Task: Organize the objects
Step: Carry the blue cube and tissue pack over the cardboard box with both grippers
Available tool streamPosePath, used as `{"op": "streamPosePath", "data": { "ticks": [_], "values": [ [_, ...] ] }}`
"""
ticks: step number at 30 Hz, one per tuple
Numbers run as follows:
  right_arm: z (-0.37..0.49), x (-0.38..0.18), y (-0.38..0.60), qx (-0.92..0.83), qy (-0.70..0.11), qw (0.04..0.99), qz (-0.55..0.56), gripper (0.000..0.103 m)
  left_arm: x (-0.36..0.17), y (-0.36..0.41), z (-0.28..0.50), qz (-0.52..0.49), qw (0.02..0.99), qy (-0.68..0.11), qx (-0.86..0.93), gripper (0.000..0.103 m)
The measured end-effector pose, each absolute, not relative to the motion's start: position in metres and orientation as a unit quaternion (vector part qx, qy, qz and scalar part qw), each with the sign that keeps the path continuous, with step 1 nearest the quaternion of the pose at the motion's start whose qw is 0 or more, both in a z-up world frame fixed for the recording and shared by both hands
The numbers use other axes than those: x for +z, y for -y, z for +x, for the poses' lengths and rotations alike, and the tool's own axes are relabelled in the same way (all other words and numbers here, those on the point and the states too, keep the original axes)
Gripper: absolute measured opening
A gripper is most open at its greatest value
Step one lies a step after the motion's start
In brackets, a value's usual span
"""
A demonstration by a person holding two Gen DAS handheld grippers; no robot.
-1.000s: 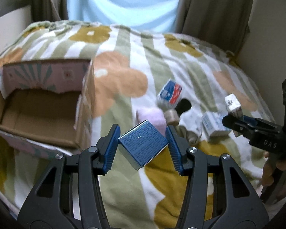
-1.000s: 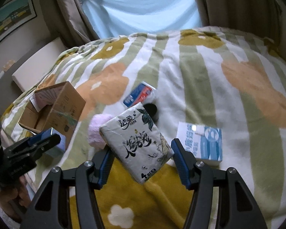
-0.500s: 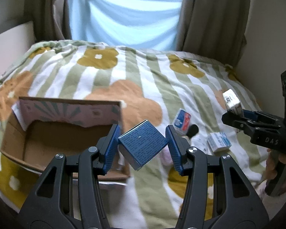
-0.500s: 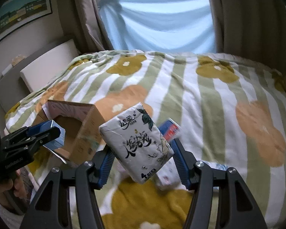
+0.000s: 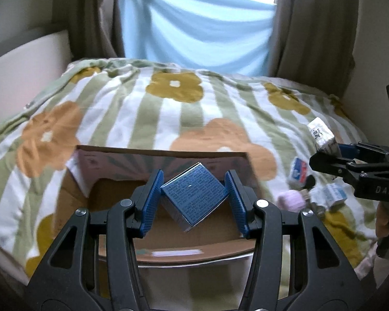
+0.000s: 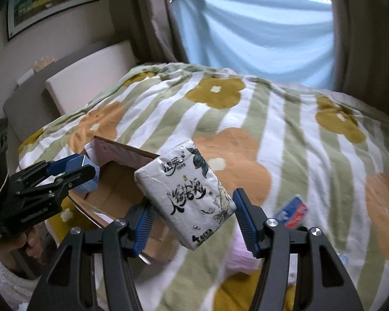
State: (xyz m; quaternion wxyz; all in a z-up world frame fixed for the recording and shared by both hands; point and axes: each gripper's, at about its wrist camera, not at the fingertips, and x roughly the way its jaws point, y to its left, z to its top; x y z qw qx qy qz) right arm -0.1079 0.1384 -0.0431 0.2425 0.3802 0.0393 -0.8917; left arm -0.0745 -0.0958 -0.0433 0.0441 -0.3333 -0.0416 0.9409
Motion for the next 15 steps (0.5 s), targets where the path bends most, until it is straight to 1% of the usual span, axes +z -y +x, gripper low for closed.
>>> {"op": "streamPosePath", "data": {
  "ticks": [8,15],
  "values": [
    [-0.126,-0.069,-0.073,-0.874,-0.064,0.249,0.413,0.055,-0.074,0.163,-0.086,-0.348,0.028,0.065,0.935,0.046],
    [-0.133,-0.096,-0.027,-0.859,-0.094,0.247,0.437,0.055,-0.098,0.198,-0.098,-0.357,0.022,0.074,0.931,0.046]
  ]
}}
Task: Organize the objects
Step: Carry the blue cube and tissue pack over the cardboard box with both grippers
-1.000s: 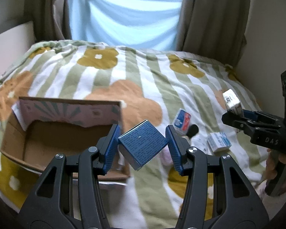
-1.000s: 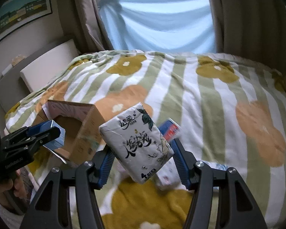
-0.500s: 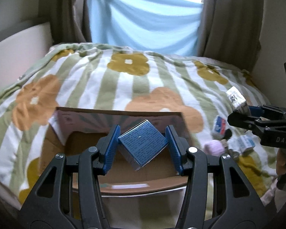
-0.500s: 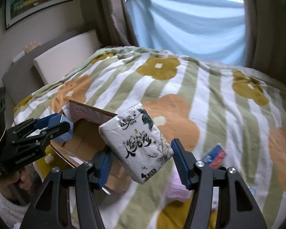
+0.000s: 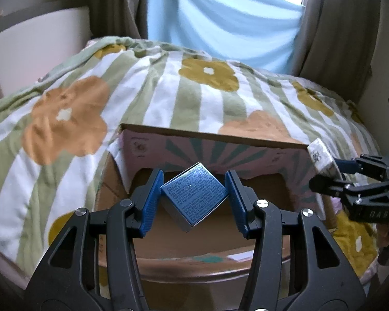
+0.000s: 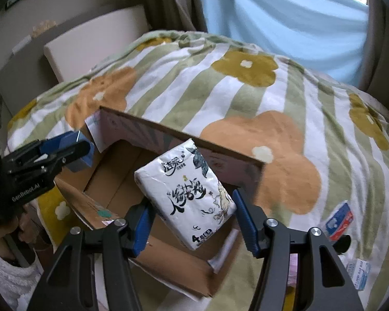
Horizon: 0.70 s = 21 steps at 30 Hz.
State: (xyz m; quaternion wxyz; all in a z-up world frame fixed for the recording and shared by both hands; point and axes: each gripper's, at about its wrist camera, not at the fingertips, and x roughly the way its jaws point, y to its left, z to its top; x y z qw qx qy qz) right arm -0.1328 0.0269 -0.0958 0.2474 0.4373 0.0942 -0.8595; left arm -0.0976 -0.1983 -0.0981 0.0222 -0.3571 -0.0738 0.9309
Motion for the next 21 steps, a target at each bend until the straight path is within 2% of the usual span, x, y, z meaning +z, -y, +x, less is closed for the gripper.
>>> {"op": "streamPosePath", "data": {
  "ticks": [11,21],
  "values": [
    [-0.136,-0.131,0.007,-0.845,-0.102,0.242,0.466,0.055,-0.124,0.205,-0.106,-0.381,0.034,0.068,0.922,0.046],
    [-0.143,-0.135,0.013,-0.842,-0.097,0.236,0.476,0.055,-0.12,0.198,-0.113,-0.393,0.049,0.043,0.917,0.047]
  ]
}}
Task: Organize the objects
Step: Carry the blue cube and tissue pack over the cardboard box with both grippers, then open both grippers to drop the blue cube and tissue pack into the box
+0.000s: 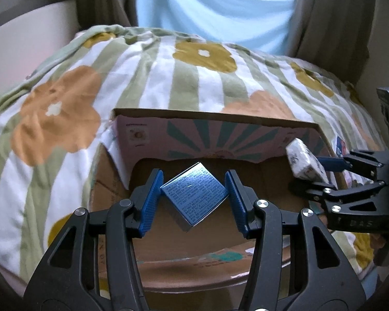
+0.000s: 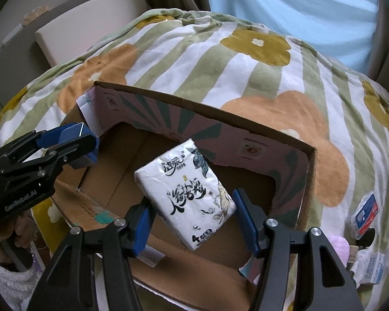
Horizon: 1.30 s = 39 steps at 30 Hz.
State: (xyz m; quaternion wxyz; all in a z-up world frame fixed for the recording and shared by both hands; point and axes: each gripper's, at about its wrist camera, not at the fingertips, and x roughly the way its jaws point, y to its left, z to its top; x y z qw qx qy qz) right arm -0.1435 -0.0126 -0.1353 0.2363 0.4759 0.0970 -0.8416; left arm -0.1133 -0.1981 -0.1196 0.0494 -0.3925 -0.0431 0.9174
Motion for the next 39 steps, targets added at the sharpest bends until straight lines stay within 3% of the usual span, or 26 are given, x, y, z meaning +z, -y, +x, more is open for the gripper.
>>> {"op": "streamPosePath", "data": {
  "ticks": [2,3,4,5,6,7,10,12,25,39],
  "values": [
    [-0.145,-0.135,0.014,-0.842,-0.099,0.232,0.477,0.056,-0.114,0.196,-0.113,-0.385,0.043,0.031,0.921,0.053],
    [-0.145,-0.135,0.016,-0.842,-0.104,0.232,0.476,0.056,-0.112,0.196,-0.112,-0.382,0.041,0.027,0.923,0.071],
    [-0.146,-0.135,0.017,-0.843,-0.109,0.231,0.474,0.057,-0.108,0.196,-0.111,-0.375,0.036,0.024,0.926,0.099],
    [-0.146,-0.136,0.017,-0.843,-0.115,0.23,0.473,0.061,-0.104,0.197,-0.108,-0.364,0.033,0.024,0.931,0.102],
    [-0.146,-0.138,0.018,-0.838,-0.12,0.233,0.478,0.069,-0.101,0.198,-0.105,-0.357,0.036,0.023,0.933,0.103],
    [-0.147,-0.14,0.018,-0.834,-0.122,0.235,0.485,0.086,-0.098,0.198,-0.104,-0.355,0.037,0.018,0.934,0.103],
    [-0.144,-0.143,0.013,-0.833,-0.109,0.238,0.488,0.092,-0.096,0.196,-0.102,-0.359,0.026,0.0,0.933,0.103],
    [-0.144,-0.145,0.012,-0.831,-0.111,0.239,0.491,0.102,-0.096,0.197,-0.1,-0.364,0.029,-0.002,0.931,0.103],
    [-0.138,-0.139,0.005,-0.835,-0.089,0.241,0.486,0.102,-0.108,0.195,-0.091,-0.387,0.023,0.006,0.922,0.103],
    [-0.132,-0.143,0.019,-0.828,-0.129,0.252,0.485,0.102,-0.107,0.202,-0.087,-0.392,0.006,-0.006,0.92,0.103]
  ]
}}
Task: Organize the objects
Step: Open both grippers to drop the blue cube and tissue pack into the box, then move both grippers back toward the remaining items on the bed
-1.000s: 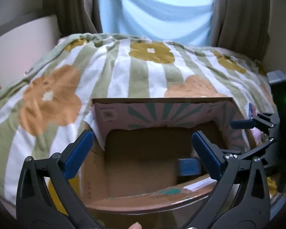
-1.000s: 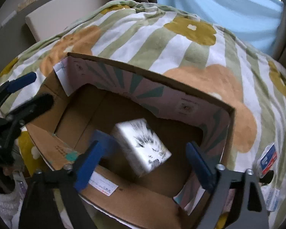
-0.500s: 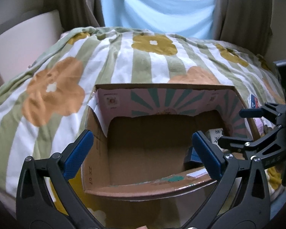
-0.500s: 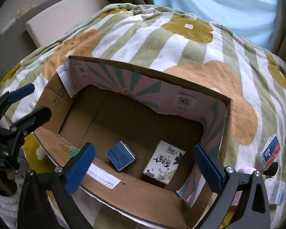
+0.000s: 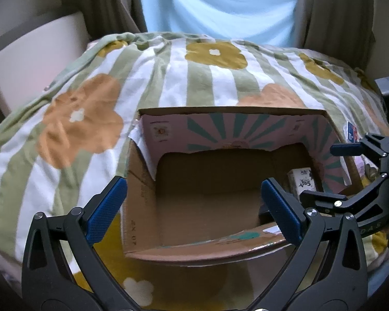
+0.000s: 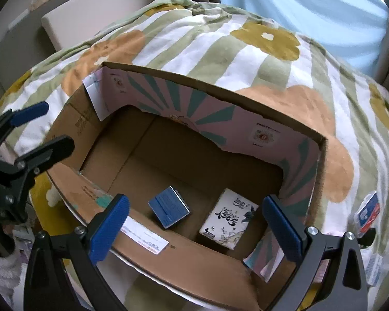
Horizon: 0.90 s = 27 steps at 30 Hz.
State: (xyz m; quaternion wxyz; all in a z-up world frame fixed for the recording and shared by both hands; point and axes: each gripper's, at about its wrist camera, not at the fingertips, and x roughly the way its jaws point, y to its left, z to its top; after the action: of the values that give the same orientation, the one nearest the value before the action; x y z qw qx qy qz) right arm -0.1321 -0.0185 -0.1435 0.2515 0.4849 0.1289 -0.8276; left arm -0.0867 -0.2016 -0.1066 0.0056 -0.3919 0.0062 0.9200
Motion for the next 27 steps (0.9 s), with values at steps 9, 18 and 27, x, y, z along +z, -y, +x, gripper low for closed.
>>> {"op": "streamPosePath", "data": {
  "ticks": [9,18,27],
  "values": [
    [-0.131,-0.136,0.009,-0.837,-0.115,0.246,0.475,0.102,-0.102,0.203,-0.087,-0.395,-0.016,-0.009,0.919,0.103],
    [-0.124,-0.103,-0.013,-0.867,-0.101,0.239,0.425,0.102,-0.082,0.182,-0.084,-0.38,-0.008,-0.02,0.925,0.103],
    [-0.118,-0.078,-0.055,-0.879,-0.078,0.223,0.414,0.102,-0.059,0.131,-0.081,-0.375,0.035,-0.032,0.926,0.103]
  ]
}}
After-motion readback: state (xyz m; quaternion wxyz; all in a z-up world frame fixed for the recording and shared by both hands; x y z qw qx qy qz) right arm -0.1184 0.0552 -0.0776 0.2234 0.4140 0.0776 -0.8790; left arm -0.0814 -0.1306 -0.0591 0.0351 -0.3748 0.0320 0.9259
